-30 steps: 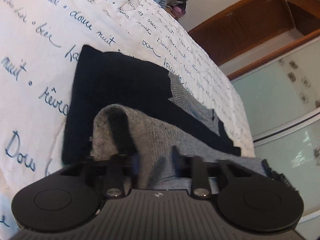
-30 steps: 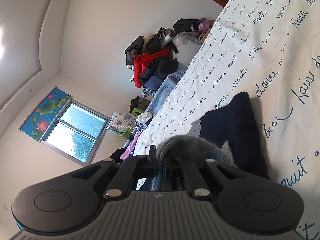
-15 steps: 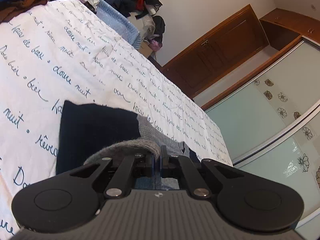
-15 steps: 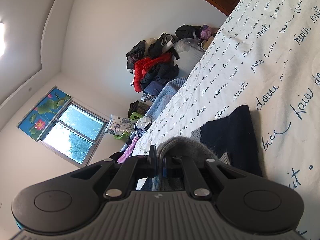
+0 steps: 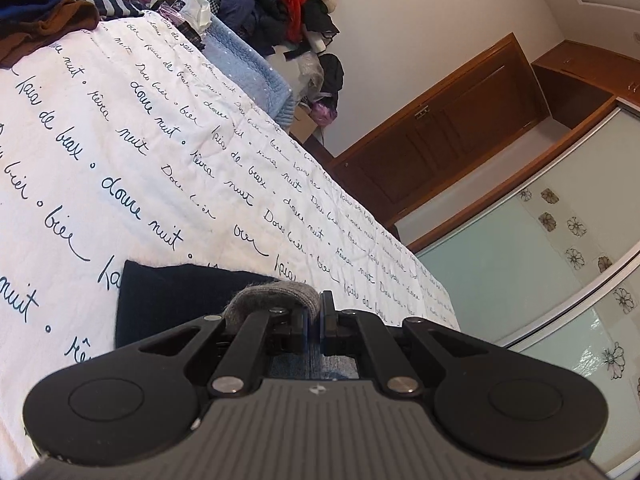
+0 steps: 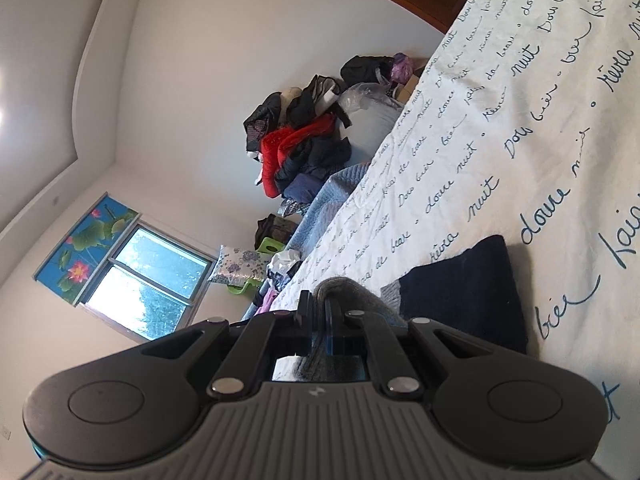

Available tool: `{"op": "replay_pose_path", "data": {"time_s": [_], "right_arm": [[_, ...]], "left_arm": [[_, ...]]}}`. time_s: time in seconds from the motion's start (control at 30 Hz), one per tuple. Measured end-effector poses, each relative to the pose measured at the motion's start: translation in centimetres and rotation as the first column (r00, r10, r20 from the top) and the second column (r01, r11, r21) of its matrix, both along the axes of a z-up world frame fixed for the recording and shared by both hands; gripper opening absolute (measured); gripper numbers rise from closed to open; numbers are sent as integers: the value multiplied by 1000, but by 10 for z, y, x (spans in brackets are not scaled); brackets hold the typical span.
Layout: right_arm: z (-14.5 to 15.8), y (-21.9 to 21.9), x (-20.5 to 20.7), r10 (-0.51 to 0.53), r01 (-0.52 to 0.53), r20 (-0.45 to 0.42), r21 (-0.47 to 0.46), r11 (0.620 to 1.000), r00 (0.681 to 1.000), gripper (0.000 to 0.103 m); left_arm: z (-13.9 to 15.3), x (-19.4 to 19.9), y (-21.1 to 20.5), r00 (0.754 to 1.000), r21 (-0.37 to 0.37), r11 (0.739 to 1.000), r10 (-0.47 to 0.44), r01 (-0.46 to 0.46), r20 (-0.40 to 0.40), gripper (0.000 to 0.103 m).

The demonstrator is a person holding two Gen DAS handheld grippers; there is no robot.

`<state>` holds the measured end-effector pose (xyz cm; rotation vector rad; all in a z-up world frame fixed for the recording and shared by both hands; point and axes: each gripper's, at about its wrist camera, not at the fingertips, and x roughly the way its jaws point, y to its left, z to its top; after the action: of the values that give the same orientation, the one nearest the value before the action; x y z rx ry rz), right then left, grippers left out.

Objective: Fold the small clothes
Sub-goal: 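Lower the held hem onto the collar edge with both tools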

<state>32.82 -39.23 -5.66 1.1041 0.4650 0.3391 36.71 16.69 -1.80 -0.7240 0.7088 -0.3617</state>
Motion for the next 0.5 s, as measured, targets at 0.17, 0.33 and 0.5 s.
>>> {"op": "replay_pose_path", "data": {"time_s": [0.17,0.33,0.5], "right_arm": [[-11,2,10,-7,6,-41,-29,1000,999,6],[-19,-6,21,-44,43,-52,-15,999,998,6],[-28,-10,36,-66,67,-76,2,998,995,6]], "left_arm": [[-8,10,-7,1000,25,1000,-7,7,-17,5],[-11,25,-6,1000,25,1000,6,-6,-27,5],[-16,46,-9,999,24,999,23,-22,-34,5]]}}
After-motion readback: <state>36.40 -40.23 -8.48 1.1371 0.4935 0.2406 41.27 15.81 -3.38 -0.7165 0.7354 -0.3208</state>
